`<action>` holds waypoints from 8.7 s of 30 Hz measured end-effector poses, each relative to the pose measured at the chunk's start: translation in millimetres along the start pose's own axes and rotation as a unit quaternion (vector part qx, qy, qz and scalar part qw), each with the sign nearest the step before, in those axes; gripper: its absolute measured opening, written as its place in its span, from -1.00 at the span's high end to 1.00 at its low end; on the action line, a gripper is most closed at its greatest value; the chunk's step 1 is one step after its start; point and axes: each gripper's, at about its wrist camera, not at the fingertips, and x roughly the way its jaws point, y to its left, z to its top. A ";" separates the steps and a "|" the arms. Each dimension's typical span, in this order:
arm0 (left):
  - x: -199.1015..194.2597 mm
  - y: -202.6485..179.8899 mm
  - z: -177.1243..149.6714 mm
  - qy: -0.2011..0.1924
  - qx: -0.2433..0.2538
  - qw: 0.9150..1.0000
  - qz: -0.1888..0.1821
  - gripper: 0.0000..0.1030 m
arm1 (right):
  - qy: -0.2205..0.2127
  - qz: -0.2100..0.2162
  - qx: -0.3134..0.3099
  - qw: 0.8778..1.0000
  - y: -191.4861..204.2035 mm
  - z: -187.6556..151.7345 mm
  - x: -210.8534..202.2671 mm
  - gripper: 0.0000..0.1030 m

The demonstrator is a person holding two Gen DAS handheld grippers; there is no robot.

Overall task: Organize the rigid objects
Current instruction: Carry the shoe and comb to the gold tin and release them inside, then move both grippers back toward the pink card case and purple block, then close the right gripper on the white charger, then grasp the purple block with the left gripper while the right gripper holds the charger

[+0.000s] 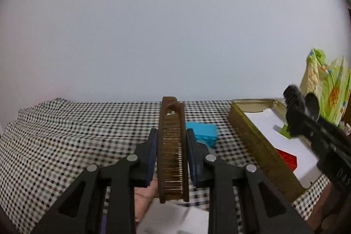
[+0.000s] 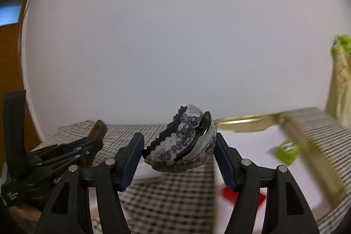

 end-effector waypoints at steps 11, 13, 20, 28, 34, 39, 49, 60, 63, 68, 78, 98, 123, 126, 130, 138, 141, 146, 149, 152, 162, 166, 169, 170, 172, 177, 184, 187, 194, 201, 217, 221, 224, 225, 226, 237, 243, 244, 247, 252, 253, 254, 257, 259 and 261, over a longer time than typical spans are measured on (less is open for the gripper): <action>12.6 -72.0 4.7 0.019 0.011 0.999 -0.028 0.55 | -0.026 -0.084 0.017 0.996 -82.8 7.4 -23.1 -0.29; 15.3 -84.5 4.7 0.020 0.018 0.999 -0.034 0.55 | -0.028 -0.095 0.020 0.995 -95.4 8.6 -27.0 -0.28; 22.3 -115.4 8.5 0.022 0.019 0.997 -0.073 0.55 | -0.027 -0.131 0.010 0.991 -134.1 11.6 -31.3 -0.28; 37.6 -164.0 14.2 0.037 0.028 0.993 -0.107 0.55 | -0.014 -0.170 -0.038 0.985 -164.5 6.7 -30.1 -0.29; 43.3 -190.6 7.7 0.048 0.052 0.989 -0.129 0.55 | 0.021 -0.164 -0.040 0.985 -173.6 4.6 -20.8 -0.29; 43.5 -190.4 5.2 0.054 0.065 0.989 -0.124 0.55 | 0.037 -0.157 -0.053 0.985 -168.6 0.7 -18.5 -0.29; 46.7 -195.4 0.6 0.073 0.075 0.987 -0.120 0.55 | 0.069 -0.137 -0.042 0.987 -173.1 -2.3 -8.3 -0.29; 51.6 -199.8 -0.9 0.084 0.083 0.987 -0.112 0.55 | 0.091 -0.118 -0.038 0.988 -176.7 -4.1 -4.3 -0.29; 52.8 -200.3 -1.2 0.087 0.083 0.986 -0.112 0.55 | 0.093 -0.118 -0.038 0.988 -176.4 -5.5 -4.6 -0.29; 55.0 -202.3 -2.8 0.092 0.087 0.986 -0.108 0.55 | 0.099 -0.112 -0.038 0.988 -179.3 -5.0 -2.1 -0.29; 58.9 -203.4 -4.2 0.101 0.094 0.985 -0.102 0.55 | 0.101 -0.106 -0.031 0.989 -181.5 -5.8 -2.0 -0.31; 38.0 -195.2 9.2 0.036 0.074 0.994 -0.074 -0.99 | -0.012 -0.140 0.050 0.989 -202.9 4.7 -37.5 -0.49; 27.9 -150.5 6.1 -0.016 0.064 0.998 -0.016 -0.99 | -0.160 -0.246 0.065 0.954 -185.5 3.6 -87.2 -0.69; 25.8 -143.1 3.2 -0.015 0.073 0.997 -0.011 -0.99 | -0.164 -0.248 0.063 0.953 -177.5 2.7 -87.8 -0.69; 22.4 -130.0 3.6 -0.017 0.065 0.998 -0.008 -0.99 | -0.158 -0.240 0.059 0.956 -165.0 1.9 -84.5 -0.69; 16.7 -107.4 -1.5 -0.005 0.072 0.997 -0.013 -0.99 | -0.163 -0.238 0.073 0.955 -142.5 -5.7 -95.7 -0.69; 13.2 -96.1 -2.9 -0.004 0.068 0.998 -0.016 -0.99 | -0.161 -0.232 0.067 0.957 -126.2 -8.0 -95.0 -0.69; 10.5 -80.6 -4.0 0.002 0.064 0.998 -0.020 -0.99 | -0.155 -0.218 0.071 0.961 -108.1 -7.6 -83.9 -0.69; 9.5 -70.4 -4.2 0.001 0.061 0.998 -0.014 -0.99 | -0.148 -0.214 0.072 0.963 -96.6 -7.9 -75.5 -0.69; 9.3 -59.8 -3.9 0.001 0.060 0.998 -0.011 -0.99 | -0.142 -0.203 0.077 0.966 -82.5 -9.2 -69.0 -0.69; 6.9 -10.4 -2.4 0.006 0.048 0.999 0.018 -0.99 | -0.112 -0.158 0.073 0.978 -48.8 -9.2 -42.2 -0.69; 12.5 22.5 -1.1 0.017 0.032 0.999 0.039 -0.99 | -0.085 -0.131 0.067 0.985 -34.3 -9.9 -30.4 -0.69; 17.6 46.5 -0.6 0.029 0.018 0.998 0.053 -0.99 | -0.060 -0.109 0.058 0.991 -23.1 -12.5 -21.7 -0.69; 18.5 53.2 -0.4 0.032 0.013 0.998 0.057 -0.99 | -0.048 -0.101 0.053 0.992 -18.7 -13.4 -17.8 -0.69; 20.8 67.3 -1.0 0.038 0.005 0.997 0.067 -0.99 | -0.023 -0.088 0.041 0.995 -10.1 -14.8 -8.8 -0.69; 23.9 93.0 -3.3 0.051 -0.004 0.996 0.079 -0.99 | 0.013 -0.057 -0.018 0.998 18.4 -18.6 4.6 -0.68; 27.4 125.8 -4.8 0.063 -0.017 0.994 0.090 -0.99 | 0.047 0.006 -0.072 0.996 49.8 -25.2 12.9 -0.66; 27.0 136.1 -6.3 0.074 -0.020 0.994 0.084 -0.99 | 0.093 0.032 -0.081 0.992 55.7 -28.2 25.8 -0.33; 29.6 144.2 -9.9 0.101 -0.010 0.993 0.066 -0.99 | 0.202 0.096 -0.097 0.970 63.8 -41.4 55.7 -0.24; 35.0 146.7 -12.3 0.127 -0.011 0.990 0.056 -0.99 | 0.252 0.108 -0.124 0.954 74.9 -50.4 71.0 -0.23; 38.2 143.7 -14.6 0.133 0.008 0.989 0.059 -0.99 | 0.309 0.133 -0.114 0.935 73.7 -59.1 83.7 -0.02; 39.8 146.4 -14.8 0.137 0.003 0.989 0.058 -0.99 | 0.307 0.129 -0.106 0.937 74.2 -54.4 88.7 0.20; 40.5 148.3 -15.2 0.140 0.001 0.989 0.058 -0.99 | 0.307 0.135 -0.091 0.938 66.5 -52.1 92.3 0.21; 40.1 148.5 -15.2 0.139 0.001 0.989 0.057 -0.99 | 0.306 0.136 -0.081 0.939 64.2 -53.0 91.2 0.21; 39.1 148.3 -14.7 0.137 0.003 0.989 0.053 -0.99 | 0.303 0.143 -0.057 0.941 56.7 -51.0 89.6 0.21; 15.3 126.5 -29.5 0.146 0.062 0.987 -0.017 -0.99 | 0.237 0.163 0.064 0.956 22.0 -39.0 90.3 0.21; 11.0 99.4 -37.6 0.165 0.106 0.979 -0.051 -0.99 | 0.222 0.166 0.042 0.960 28.7 -41.0 79.4 0.21; 11.8 98.0 -37.8 0.166 0.106 0.979 -0.049 -1.00 | 0.221 0.166 0.040 0.960 28.6 -40.9 79.7 0.21; 12.0 104.5 -37.7 0.182 0.083 0.978 -0.051 -1.00 | 0.217 0.167 0.039 0.961 26.8 -40.6 81.8 0.21; 2.5 115.2 -46.3 0.193 0.089 0.977 -0.027 -0.99 | 0.217 0.168 0.036 0.961 25.8 -41.0 80.4 0.21; 2.1 116.2 -46.9 0.195 0.090 0.976 -0.029 -0.99 | 0.217 0.169 0.034 0.961 25.9 -41.0 80.6 0.21; 2.8 115.4 -47.3 0.197 0.090 0.976 -0.029 -0.99 | 0.217 0.169 0.032 0.961 26.5 -41.0 80.5 0.21; 11.8 106.8 -48.4 0.206 0.106 0.973 -0.017 -0.99 | 0.213 0.170 0.026 0.962 26.0 -39.9 76.4 0.21; 20.9 96.6 -49.9 0.211 0.127 0.969 -0.010 -0.99 | 0.208 0.169 0.023 0.963 26.4 -39.5 75.3 0.21; 29.3 91.3 -47.9 0.213 0.139 0.967 -0.010 -0.99 | 0.204 0.168 0.022 0.964 25.3 -38.6 74.3 0.21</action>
